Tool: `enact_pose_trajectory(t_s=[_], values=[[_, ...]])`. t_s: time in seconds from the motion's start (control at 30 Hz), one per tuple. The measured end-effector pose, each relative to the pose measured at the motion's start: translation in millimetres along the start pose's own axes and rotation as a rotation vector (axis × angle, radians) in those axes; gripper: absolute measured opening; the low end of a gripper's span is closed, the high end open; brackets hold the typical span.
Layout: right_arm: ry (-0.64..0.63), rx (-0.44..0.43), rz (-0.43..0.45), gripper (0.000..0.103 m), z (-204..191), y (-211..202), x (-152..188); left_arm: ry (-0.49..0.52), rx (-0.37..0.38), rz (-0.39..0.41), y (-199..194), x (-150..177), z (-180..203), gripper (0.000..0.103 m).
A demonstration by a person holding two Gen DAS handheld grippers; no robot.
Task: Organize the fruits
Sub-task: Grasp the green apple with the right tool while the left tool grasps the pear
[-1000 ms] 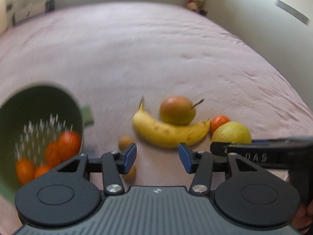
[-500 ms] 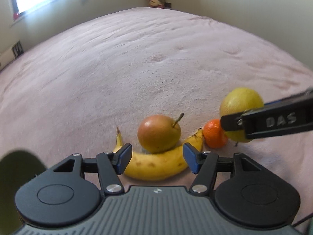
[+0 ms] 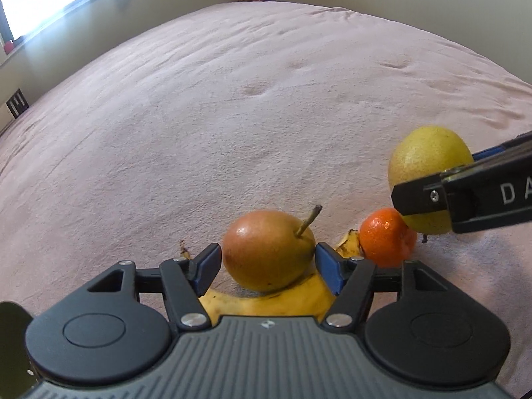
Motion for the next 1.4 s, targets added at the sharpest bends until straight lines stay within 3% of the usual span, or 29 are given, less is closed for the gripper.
enact_pose_trajectory(t_s=[0.2, 0.4, 0.63, 0.73, 0.9, 1.13, 1.4], values=[[-0.006, 0.0, 0.006, 0.064, 1.0, 4.1, -3.3, -0.027, -0.04, 0.036, -0.1, -10.5, -10.0, 0.079], [0.007, 0.003, 0.006, 0.064, 3.2, 6.2, -5.6, -0.005, -0.023, 0.02, 9.1, -17.4, -4.9, 0.079], [0.034, 0.02, -0.005, 0.064, 11.2, 8.4, -7.7, 0.083, -0.066, -0.071, 28.8, -21.6, 8.4, 0.077], [0.048, 0.023, -0.012, 0.064, 15.3, 10.2, -7.8, 0.077, -0.062, -0.099, 34.2, -21.6, 5.2, 0.077], [0.048, 0.019, -0.017, 0.064, 15.8, 12.3, -7.5, 0.099, -0.078, -0.089, 37.4, -20.4, 10.0, 0.077], [0.062, 0.031, -0.029, 0.064, 19.2, 16.0, -6.9, 0.088, -0.081, 0.006, 36.8, -11.9, 9.2, 0.079], [0.074, 0.028, -0.036, 0.064, 21.3, 16.8, -6.4, 0.129, -0.116, 0.006, 40.7, -14.3, 19.8, 0.075]])
Point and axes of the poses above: each gripper's, at about its wrist camera, not at the fingertips, and y roughly the way its jaws point, z to its right, x to its underside, the point moved 1 cm from there along y, roughly the way its jaws point, and after that the axes turned 1 degree about x, right-handed, at the moved point
